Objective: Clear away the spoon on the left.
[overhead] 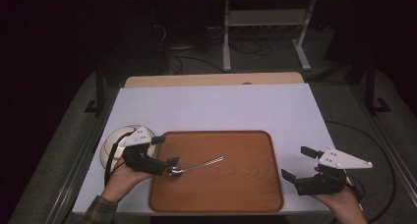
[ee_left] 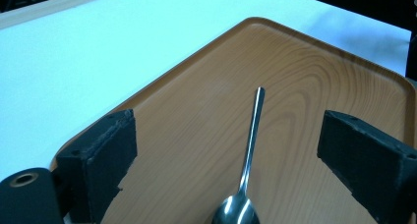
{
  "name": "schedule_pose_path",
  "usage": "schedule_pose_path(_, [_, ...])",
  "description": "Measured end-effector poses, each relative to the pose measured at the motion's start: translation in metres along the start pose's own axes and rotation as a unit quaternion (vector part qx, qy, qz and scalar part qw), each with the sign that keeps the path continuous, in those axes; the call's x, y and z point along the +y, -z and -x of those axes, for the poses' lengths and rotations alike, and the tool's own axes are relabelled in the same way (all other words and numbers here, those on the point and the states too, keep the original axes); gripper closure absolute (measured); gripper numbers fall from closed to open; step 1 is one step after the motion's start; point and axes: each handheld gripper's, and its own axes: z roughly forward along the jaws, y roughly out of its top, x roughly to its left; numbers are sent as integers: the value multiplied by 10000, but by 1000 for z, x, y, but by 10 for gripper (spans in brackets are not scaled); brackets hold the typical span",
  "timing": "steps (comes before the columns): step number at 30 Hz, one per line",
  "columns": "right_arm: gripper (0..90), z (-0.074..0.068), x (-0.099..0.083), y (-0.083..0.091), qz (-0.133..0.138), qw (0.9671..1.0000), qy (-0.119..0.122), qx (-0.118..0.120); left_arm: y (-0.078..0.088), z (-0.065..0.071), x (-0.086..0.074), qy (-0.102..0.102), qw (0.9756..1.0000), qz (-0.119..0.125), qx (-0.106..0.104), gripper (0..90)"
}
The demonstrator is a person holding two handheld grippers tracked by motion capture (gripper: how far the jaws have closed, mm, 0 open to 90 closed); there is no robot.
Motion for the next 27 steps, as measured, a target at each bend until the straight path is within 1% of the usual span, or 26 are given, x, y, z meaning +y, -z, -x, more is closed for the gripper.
schedule_pose_path(1, [2,0,0,0,0,10000,0,0,0,0,0,0,10000,0,0,75])
schedule_pose_path(2, [3,-1,1,0,20,10000,-1,-6,7,-1,-4,13,10000,52,68,75])
schedule_pose_path(4, [2,-1,1,0,19,10000,4,-10,10,-1,-5,7,9999,67,109,75])
schedule_pose_path(5, [2,-1,1,0,20,10000,2,-12,15,-2,-8,34,9998,83,191,75])
schedule_pose_path(6, [2,-1,1,0,20,10000,2,-12,15,-2,-8,34,9998,83,191,75])
schedule_pose_path(7, [2,-1,0,0,19,10000,6,-10,21,-2,-11,60,9996,118,237,75])
schedule_pose_path(9, [2,-1,1,0,31,10000,19,-17,26,-2,-14,55,9994,128,301,76])
schedule_pose_path(10, [2,-1,1,0,31,10000,19,-17,26,-2,-14,55,9994,128,301,76])
schedule_pose_path(12, [2,-1,1,1,43,10000,13,-18,32,-4,-19,62,9992,138,365,78])
schedule_pose_path(13, [2,-1,1,1,43,10000,13,-18,32,-4,-19,62,9992,138,365,78])
schedule_pose_path(14, [2,-1,1,1,40,10000,21,-23,35,-5,-22,56,9990,147,415,79])
schedule_pose_path(18, [2,-2,1,1,45,10000,14,-25,39,-6,-26,40,9989,159,437,79])
schedule_pose_path(20, [2,-2,1,1,44,10000,18,-23,42,-6,-28,21,9986,152,501,79])
schedule_pose_path(22, [2,-2,1,1,42,10000,22,-26,46,-8,-31,57,9984,185,529,79])
schedule_pose_path(27, [2,-1,1,1,36,10000,28,-31,49,-8,-36,64,9982,173,565,80])
